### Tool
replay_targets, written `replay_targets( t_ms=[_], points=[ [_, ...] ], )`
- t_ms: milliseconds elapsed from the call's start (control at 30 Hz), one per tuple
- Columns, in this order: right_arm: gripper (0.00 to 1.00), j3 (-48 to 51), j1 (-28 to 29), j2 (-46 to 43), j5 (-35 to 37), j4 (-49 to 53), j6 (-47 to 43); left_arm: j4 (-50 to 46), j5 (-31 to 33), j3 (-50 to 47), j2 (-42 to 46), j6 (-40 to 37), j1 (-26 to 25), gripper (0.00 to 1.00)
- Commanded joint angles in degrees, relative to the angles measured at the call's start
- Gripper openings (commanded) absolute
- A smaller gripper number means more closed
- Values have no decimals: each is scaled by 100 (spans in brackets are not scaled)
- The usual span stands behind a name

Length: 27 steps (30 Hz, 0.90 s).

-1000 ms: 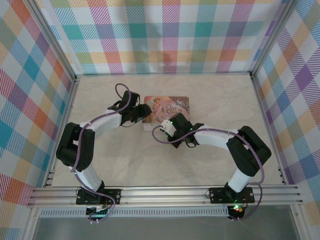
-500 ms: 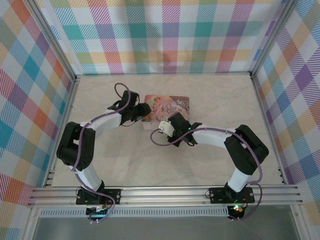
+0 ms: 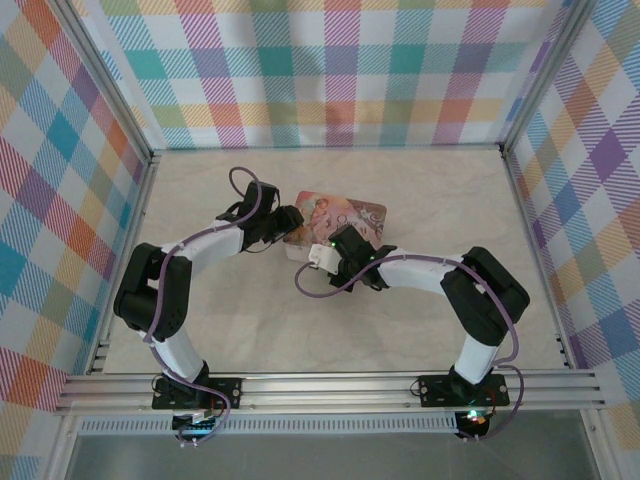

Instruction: Unlock a padlock with a key

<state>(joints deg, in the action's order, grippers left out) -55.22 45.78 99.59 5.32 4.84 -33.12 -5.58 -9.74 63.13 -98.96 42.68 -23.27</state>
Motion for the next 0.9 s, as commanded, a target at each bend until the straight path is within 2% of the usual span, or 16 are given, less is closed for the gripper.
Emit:
replay_targets(
  t_ms=[0, 133, 567, 867],
  points=[
    [0, -361, 132, -125, -378, -713, -60, -39, -307, -130, 108, 148, -134, 50],
    [0, -186, 149, -340, -441, -640, 166, -64, -49, -286, 307, 233, -41, 51],
    [0, 591, 150, -1134, -233, -611, 757, 78, 141, -855, 747, 322, 103, 52],
    [0, 874, 151, -1662, -40, -545, 1153, 326, -126, -1148, 968, 283, 103, 53]
  ],
)
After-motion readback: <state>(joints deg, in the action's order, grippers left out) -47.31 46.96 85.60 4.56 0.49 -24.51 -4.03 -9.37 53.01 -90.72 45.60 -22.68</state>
